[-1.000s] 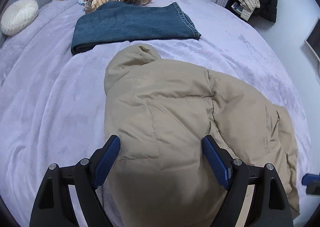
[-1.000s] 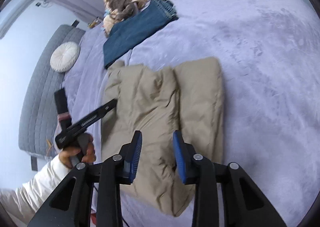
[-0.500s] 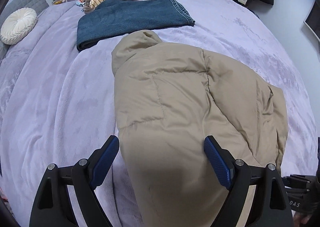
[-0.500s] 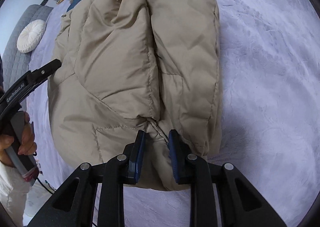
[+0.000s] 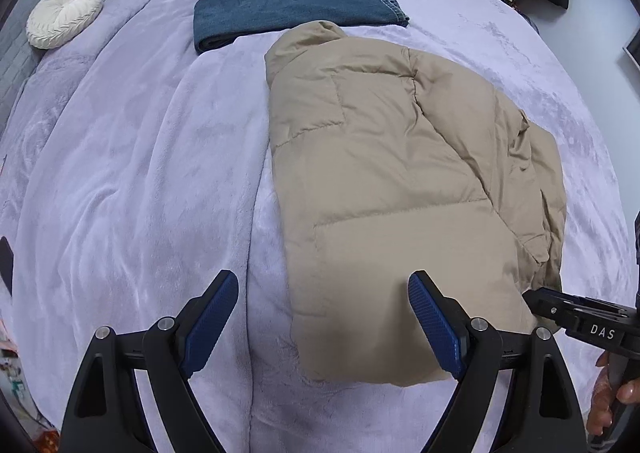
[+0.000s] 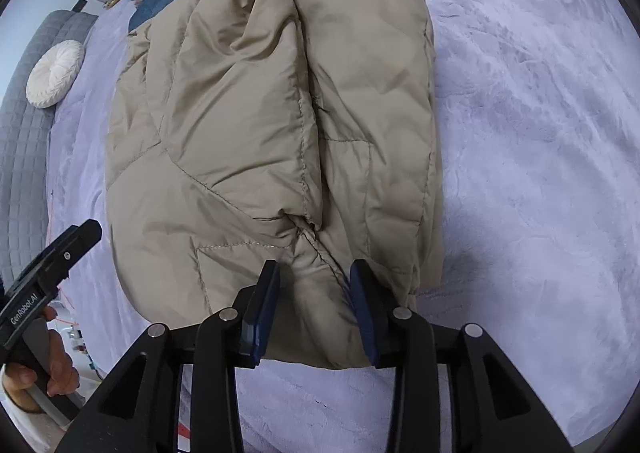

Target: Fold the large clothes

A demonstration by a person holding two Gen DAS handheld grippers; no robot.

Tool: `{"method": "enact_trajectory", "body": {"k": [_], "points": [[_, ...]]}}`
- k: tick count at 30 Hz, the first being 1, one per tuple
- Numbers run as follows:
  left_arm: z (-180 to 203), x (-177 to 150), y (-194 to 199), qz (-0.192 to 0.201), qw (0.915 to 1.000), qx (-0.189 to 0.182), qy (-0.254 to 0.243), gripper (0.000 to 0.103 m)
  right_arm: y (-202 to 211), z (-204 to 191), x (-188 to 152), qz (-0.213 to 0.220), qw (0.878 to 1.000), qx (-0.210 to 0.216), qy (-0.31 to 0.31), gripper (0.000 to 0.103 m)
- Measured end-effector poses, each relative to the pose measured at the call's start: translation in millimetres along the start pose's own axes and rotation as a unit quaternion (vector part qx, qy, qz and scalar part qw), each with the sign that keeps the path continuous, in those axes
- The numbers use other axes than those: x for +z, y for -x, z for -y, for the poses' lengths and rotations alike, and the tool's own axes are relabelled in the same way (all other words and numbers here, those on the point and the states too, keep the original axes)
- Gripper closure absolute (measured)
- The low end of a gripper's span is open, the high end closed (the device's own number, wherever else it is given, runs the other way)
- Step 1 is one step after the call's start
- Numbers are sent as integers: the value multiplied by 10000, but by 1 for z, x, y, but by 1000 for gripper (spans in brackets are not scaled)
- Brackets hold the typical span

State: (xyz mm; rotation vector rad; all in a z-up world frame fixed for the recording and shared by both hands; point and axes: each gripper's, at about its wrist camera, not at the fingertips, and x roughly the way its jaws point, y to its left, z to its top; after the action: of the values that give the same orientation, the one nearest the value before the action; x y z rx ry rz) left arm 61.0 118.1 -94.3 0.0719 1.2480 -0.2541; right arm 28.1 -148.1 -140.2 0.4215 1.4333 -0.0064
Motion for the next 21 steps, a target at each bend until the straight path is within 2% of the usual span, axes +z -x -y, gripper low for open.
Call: {"method": "enact_trajectory", "body": {"k": [1, 11, 18, 21], "points": [[0, -3, 2, -3, 10000, 37, 8, 0, 2, 0, -1, 13, 10000, 18, -2, 60], [5, -20, 23, 88, 9999, 133, -15, 0, 29, 3, -21, 177, 9997, 158, -58, 47], [15, -38, 40, 202, 9996, 188, -99, 0, 59, -2, -43, 522, 9986, 69, 45, 25], [20, -48, 45, 195, 9995, 186, -140, 0, 67, -4, -51, 591, 9982, 57, 86, 24]]}}
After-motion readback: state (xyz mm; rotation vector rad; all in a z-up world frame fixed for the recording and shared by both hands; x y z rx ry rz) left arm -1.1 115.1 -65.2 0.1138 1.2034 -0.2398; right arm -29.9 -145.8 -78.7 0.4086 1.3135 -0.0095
